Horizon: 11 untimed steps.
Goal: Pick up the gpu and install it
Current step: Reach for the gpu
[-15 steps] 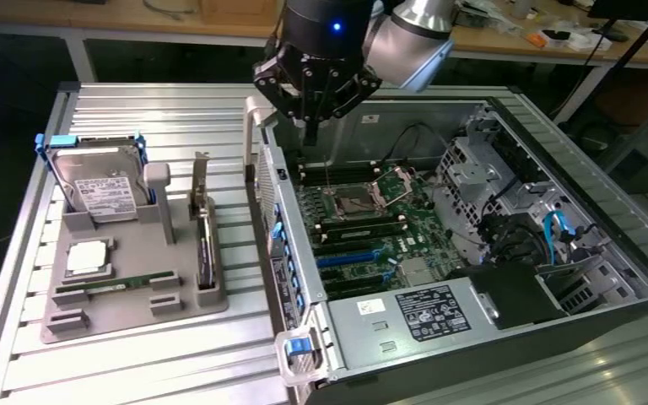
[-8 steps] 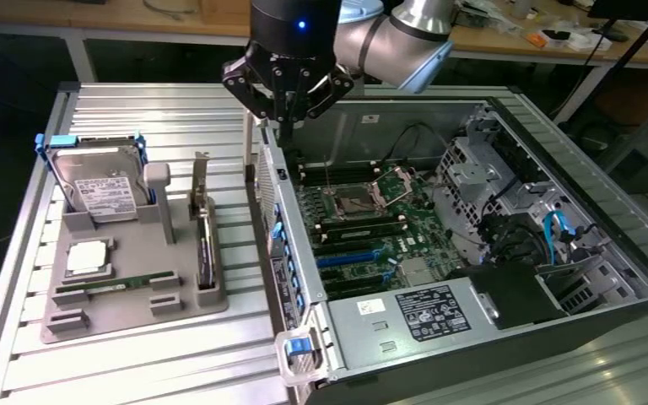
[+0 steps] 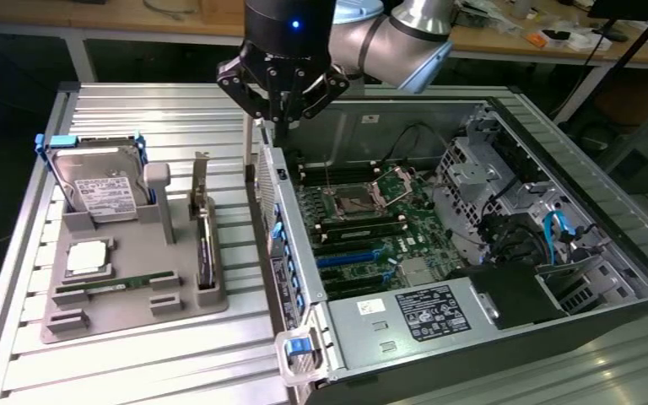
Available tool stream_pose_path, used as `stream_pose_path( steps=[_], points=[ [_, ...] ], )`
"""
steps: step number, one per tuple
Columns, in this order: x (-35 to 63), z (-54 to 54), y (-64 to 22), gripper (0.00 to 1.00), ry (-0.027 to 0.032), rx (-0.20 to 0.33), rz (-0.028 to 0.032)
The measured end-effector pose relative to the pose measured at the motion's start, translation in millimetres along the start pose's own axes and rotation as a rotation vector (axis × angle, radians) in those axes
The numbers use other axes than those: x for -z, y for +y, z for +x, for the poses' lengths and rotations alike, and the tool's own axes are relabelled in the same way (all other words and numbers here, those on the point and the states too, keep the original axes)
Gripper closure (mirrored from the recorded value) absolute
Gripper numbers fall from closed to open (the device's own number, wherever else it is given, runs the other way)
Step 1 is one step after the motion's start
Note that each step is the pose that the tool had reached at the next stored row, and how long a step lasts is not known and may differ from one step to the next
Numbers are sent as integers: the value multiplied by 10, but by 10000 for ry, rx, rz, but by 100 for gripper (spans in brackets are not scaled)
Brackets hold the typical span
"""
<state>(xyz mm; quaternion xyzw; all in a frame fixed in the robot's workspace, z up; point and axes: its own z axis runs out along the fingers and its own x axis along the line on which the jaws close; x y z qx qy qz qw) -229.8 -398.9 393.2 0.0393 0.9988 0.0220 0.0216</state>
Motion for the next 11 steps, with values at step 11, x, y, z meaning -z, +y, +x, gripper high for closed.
stream_pose_path(
  steps=[11],
  points=[
    [0, 380, -30, 89, 110, 13, 6]
  ],
)
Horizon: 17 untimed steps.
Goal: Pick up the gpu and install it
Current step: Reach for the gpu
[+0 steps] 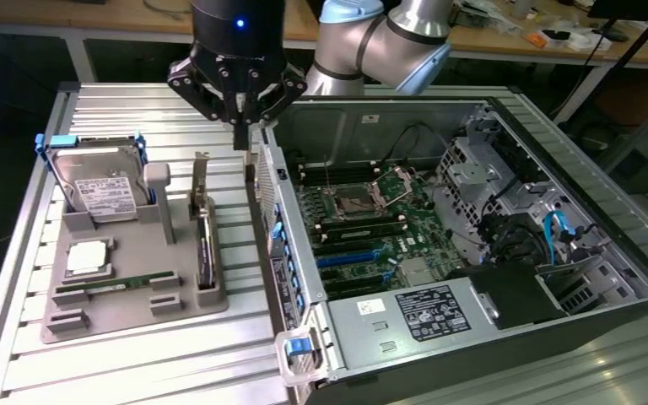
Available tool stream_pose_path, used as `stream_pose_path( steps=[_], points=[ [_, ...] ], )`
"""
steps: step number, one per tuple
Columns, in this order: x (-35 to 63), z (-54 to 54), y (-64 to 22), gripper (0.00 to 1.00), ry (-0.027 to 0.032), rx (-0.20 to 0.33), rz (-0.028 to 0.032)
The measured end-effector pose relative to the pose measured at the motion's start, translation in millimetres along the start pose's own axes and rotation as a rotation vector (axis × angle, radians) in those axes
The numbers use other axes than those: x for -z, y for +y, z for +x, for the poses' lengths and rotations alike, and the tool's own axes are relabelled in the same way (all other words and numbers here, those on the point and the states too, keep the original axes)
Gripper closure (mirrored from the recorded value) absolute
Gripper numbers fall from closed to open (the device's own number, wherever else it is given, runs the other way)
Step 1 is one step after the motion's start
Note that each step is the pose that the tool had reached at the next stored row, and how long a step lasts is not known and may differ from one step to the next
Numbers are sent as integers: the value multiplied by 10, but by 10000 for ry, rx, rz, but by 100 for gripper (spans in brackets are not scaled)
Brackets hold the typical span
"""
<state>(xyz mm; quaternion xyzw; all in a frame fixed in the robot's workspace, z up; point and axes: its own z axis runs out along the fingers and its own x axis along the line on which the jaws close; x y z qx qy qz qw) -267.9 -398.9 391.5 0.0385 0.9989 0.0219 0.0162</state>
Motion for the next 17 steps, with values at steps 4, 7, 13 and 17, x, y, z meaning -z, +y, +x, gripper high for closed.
stream_pose_path(
  steps=[4, 7, 13, 17],
  points=[
    [-11, 43, -4, 89, 58, 208, -4],
    [-19, 62, -6, 89, 106, 409, -8],
    [-38, 160, -14, 89, 174, 612, -18],
    [-48, 262, -22, 89, 230, 674, -22]
  ],
)
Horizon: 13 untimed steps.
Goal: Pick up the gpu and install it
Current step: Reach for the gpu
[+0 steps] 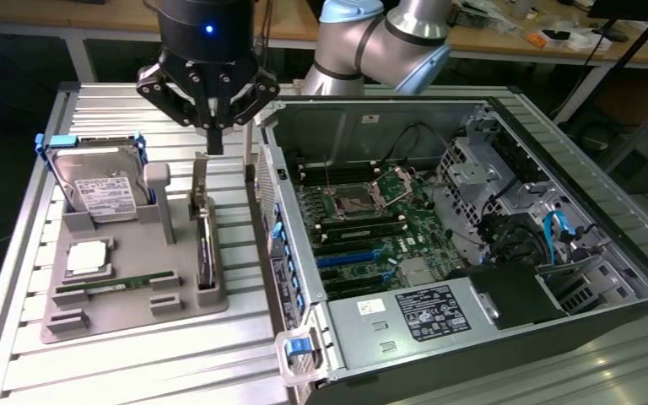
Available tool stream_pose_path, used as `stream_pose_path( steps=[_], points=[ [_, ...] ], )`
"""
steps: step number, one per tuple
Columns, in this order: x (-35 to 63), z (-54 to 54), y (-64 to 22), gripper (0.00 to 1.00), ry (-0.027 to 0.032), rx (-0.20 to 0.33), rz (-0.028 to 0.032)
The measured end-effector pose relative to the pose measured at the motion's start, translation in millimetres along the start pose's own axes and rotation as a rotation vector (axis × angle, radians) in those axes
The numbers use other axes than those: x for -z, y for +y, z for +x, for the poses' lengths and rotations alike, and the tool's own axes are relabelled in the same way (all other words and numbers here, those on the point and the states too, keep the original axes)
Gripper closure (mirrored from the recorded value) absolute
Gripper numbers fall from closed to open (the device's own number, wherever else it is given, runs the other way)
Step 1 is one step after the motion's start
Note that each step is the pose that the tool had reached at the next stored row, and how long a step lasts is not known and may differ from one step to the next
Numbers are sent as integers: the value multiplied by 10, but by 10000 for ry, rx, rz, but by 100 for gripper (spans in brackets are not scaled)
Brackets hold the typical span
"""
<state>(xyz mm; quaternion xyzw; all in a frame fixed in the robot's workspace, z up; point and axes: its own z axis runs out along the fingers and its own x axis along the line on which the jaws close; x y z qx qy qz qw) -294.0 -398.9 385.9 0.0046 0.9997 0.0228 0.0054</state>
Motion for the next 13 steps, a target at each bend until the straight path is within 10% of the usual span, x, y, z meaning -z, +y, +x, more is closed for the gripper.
stream_pose_path(
  steps=[11, 13],
  points=[
    [-21, 195, -3, 89, 122, 109, -5],
    [-20, 195, -3, 76, 122, 109, -5]
  ],
)
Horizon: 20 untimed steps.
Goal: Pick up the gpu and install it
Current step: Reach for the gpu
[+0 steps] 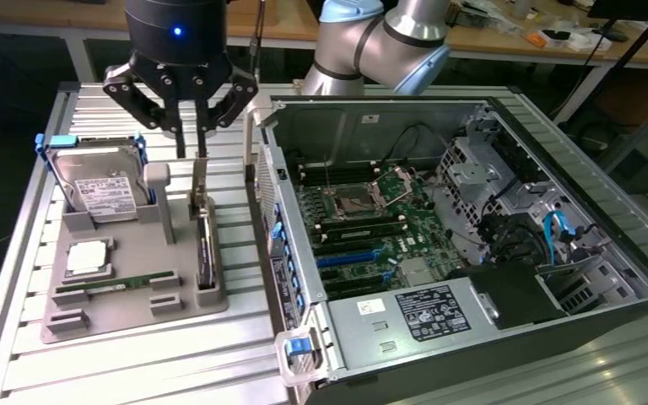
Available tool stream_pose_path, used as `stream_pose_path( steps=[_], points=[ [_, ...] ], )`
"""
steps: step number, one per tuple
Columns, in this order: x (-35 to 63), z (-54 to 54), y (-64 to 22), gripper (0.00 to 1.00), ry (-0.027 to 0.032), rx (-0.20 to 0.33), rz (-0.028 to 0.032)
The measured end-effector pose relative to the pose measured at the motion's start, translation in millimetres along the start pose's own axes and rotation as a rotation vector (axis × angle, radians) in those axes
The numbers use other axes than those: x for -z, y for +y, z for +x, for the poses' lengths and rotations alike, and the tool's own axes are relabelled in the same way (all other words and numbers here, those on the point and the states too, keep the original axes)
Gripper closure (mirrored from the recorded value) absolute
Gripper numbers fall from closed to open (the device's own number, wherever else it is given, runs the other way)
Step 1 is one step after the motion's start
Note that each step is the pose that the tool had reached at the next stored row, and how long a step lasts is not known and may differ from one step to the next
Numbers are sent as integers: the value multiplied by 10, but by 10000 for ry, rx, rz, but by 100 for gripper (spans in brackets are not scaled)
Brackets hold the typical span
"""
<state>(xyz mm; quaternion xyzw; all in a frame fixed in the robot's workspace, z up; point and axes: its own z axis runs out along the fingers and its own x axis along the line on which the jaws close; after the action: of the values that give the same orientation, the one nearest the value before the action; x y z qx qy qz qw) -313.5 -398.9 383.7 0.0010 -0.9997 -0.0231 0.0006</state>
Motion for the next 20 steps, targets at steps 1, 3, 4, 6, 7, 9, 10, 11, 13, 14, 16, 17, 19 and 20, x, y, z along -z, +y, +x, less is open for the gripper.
stream_pose_path(
  steps=[1, 3, 4, 6, 7, 9, 10, 11, 13, 14, 16, 17, 19, 20],
  points=[
    [0, 0, 0, 71, 0, 0, 0],
    [0, 1, 0, 58, 0, 0, 0],
    [0, 2, -2, 53, 1, 1, 1],
    [-27, 7, -7, 46, 2, -2, 0],
    [-44, 8, -10, 46, 10, -1, 1],
    [-80, 8, -34, 46, 27, -1, 0],
    [-96, 9, -52, 46, 35, -2, 1],
    [-113, 9, -72, 46, 40, -2, 1],
    [-153, 8, -121, 46, 47, -2, 0],
    [-172, 8, -143, 46, 49, -3, 0],
    [-212, 7, -183, 46, 57, -3, 0],
    [-231, 7, -203, 46, 61, -3, 0],
    [-267, 6, -237, 46, 68, -3, -1],
    [-284, 6, -244, 46, 70, -3, -1]
  ],
)
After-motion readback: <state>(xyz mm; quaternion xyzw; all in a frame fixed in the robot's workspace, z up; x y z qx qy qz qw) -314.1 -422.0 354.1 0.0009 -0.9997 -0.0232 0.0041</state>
